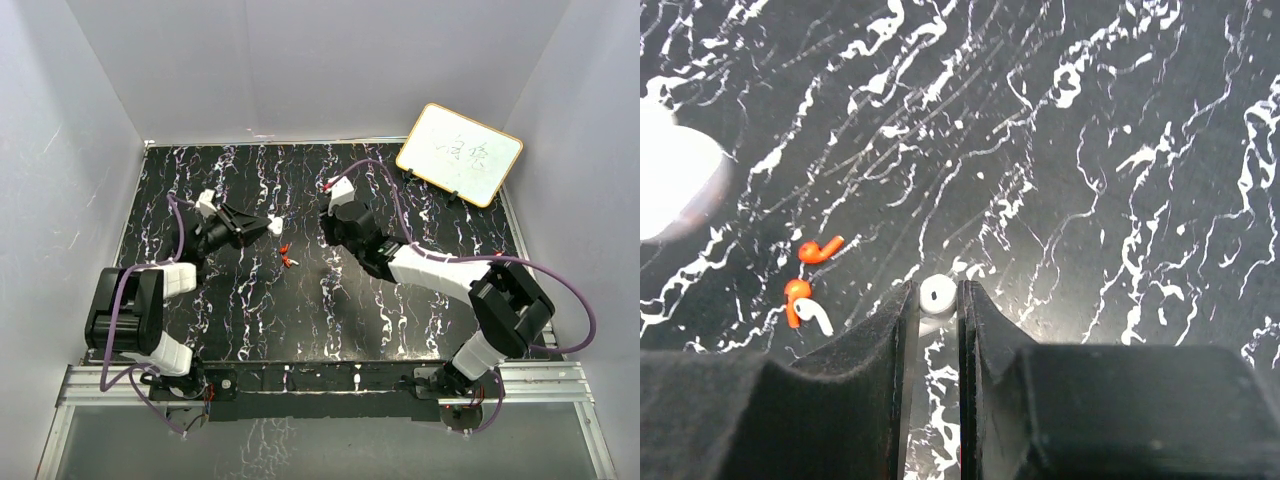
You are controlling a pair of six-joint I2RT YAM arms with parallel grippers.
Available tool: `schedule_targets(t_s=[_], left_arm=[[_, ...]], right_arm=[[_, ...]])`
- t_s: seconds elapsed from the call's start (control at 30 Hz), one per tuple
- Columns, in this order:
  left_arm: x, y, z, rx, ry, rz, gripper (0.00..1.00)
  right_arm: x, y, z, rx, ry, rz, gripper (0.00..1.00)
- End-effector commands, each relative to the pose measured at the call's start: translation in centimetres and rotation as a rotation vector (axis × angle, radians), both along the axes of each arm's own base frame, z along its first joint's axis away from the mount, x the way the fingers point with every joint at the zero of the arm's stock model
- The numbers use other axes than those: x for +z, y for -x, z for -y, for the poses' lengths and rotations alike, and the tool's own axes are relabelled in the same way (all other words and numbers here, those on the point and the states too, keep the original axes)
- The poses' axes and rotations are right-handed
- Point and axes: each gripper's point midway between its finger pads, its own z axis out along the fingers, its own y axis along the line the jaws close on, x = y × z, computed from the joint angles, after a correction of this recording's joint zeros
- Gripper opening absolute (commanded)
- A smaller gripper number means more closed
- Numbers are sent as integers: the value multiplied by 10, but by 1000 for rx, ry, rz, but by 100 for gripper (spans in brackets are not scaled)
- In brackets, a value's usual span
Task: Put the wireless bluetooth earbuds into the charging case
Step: Pick up the earbud from the center of the board.
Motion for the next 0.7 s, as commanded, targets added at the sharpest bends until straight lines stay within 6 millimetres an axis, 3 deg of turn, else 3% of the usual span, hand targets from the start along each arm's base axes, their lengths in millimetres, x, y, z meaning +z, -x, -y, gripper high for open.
schedule_targets(t_s=[0.0,0.3,0.67], left_arm=[[17,-12,28,-12,27,29,0],[19,-17,54,-35,40,14,0],[22,-17,60,-34,50,10,0]], right_arm=[[67,-9,-16,-49,-25,188,10],[94,-7,-34,-101,7,273,9],[87,-12,-44,-137,54,276,9]])
